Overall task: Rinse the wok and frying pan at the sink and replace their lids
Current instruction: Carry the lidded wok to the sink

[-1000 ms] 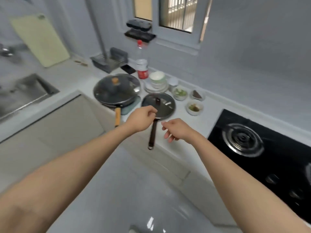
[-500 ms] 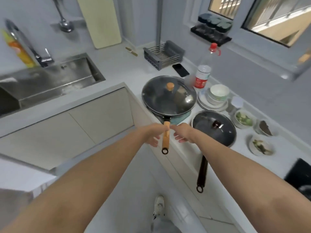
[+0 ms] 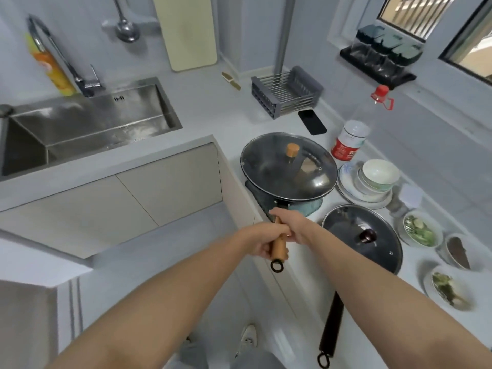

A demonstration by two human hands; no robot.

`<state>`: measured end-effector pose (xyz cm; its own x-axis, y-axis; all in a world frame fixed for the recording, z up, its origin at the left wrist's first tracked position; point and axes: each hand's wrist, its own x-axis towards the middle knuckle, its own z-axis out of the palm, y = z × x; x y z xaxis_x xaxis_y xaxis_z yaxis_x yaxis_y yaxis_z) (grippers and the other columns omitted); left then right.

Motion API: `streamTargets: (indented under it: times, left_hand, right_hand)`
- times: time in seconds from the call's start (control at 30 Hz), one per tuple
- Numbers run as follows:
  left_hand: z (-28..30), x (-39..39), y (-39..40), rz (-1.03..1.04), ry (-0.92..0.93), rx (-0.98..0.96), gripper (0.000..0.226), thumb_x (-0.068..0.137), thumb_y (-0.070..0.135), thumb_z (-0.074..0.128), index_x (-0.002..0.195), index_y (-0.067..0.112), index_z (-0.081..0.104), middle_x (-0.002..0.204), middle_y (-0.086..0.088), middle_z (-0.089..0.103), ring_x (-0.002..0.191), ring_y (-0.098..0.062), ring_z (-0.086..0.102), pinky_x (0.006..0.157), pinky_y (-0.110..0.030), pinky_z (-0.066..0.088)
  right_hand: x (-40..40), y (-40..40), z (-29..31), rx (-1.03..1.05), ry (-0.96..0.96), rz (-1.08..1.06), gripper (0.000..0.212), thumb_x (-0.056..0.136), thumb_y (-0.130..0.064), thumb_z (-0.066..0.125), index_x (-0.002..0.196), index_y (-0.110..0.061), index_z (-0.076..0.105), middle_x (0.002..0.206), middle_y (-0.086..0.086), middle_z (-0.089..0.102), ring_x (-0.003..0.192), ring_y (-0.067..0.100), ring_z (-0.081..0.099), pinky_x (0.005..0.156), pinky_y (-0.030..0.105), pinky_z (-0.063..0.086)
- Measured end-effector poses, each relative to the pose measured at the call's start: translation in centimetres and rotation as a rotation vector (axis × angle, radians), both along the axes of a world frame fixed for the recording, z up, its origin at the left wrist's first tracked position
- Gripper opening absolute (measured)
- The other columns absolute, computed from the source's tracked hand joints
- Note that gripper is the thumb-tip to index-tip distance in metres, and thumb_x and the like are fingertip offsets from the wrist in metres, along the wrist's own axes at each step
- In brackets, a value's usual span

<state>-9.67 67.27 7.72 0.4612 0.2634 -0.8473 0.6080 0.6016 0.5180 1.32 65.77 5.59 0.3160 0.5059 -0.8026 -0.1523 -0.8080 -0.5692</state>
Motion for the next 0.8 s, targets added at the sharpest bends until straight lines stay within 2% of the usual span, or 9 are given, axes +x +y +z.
streamTargets:
  times: [0.1, 0.13, 0.23, 0.3, 0.43, 0.63, 0.8]
  left_hand:
    - [1.1, 1.1, 0.6, 0.067, -0.019, 0.032, 0.022, 0.077, 0.024, 0.061, 0.095, 0.014, 0.054, 0.078, -0.006, 0.062, 0.067, -0.019, 0.064, 0.081, -0.033, 0.059]
    - [1.4, 1.3, 0.9, 0.106, -0.041, 0.035, 0.023, 0.072, 0.022, 0.06, 0.093, 0.014, 0.054, 0.073, -0.005, 0.059, 0.063, -0.017, 0.06, 0.081, -0.033, 0.059]
    - [2.4, 1.3, 1.3, 0.241, -0.096, -0.005, 0.018, 0.081, 0.009, 0.055, 0.097, 0.016, 0.048, 0.061, -0.004, 0.049, 0.05, -0.012, 0.05, 0.048, -0.02, 0.051]
    - [2.7, 1.1, 1.3, 0.285, -0.091, -0.018, 0.014, 0.088, 0.004, 0.05, 0.093, 0.016, 0.045, 0.057, -0.004, 0.046, 0.044, -0.011, 0.048, 0.038, -0.015, 0.043]
    - [3.9, 0.2, 2.0, 0.313, -0.121, -0.014, 0.019, 0.086, -0.003, 0.047, 0.076, 0.013, 0.047, 0.055, -0.002, 0.043, 0.038, -0.006, 0.042, 0.039, -0.014, 0.041]
    - [4.4, -2.6, 2.9, 0.284, -0.146, 0.001, 0.021, 0.087, 0.001, 0.049, 0.07, 0.012, 0.046, 0.056, -0.001, 0.044, 0.033, -0.005, 0.041, 0.036, -0.014, 0.04]
    - [5.4, -7.5, 6.8, 0.276, -0.167, 0.127, 0.019, 0.087, 0.005, 0.05, 0.069, 0.01, 0.049, 0.056, -0.004, 0.047, 0.031, -0.008, 0.044, 0.036, -0.016, 0.04]
  right_hand:
    - [0.5, 1.8, 0.9, -0.002, 0.158, -0.088, 0.017, 0.088, -0.017, 0.06, 0.072, -0.011, 0.061, 0.071, 0.004, 0.062, 0.063, 0.019, 0.057, 0.065, 0.029, 0.047]
    - [0.6, 2.5, 1.1, 0.002, 0.198, -0.107, 0.018, 0.09, -0.018, 0.058, 0.075, -0.009, 0.063, 0.072, 0.004, 0.066, 0.066, 0.02, 0.059, 0.069, 0.03, 0.048]
    - [0.2, 3.5, 1.6, 0.019, 0.202, -0.152, 0.032, 0.095, -0.025, 0.061, 0.067, -0.011, 0.057, 0.06, 0.002, 0.062, 0.059, 0.017, 0.056, 0.061, 0.028, 0.048]
    - [-0.3, 3.7, 1.8, 0.041, 0.167, -0.187, 0.038, 0.093, -0.029, 0.069, 0.063, -0.013, 0.052, 0.053, 0.001, 0.057, 0.05, 0.015, 0.054, 0.052, 0.027, 0.049]
    - [-1.1, 4.2, 2.2, 0.123, 0.086, -0.217, 0.035, 0.091, -0.019, 0.071, 0.062, -0.012, 0.052, 0.055, 0.002, 0.054, 0.043, 0.014, 0.052, 0.046, 0.026, 0.046]
    - [-3.7, 5.1, 3.0, 0.156, -0.013, -0.195, 0.035, 0.09, -0.009, 0.066, 0.058, -0.011, 0.052, 0.049, 0.001, 0.05, 0.044, 0.014, 0.046, 0.045, 0.023, 0.04]
    - [-8.7, 9.3, 4.9, 0.225, -0.087, -0.142, 0.035, 0.087, -0.004, 0.063, 0.055, -0.01, 0.052, 0.044, 0.002, 0.052, 0.037, 0.013, 0.046, 0.041, 0.022, 0.037]
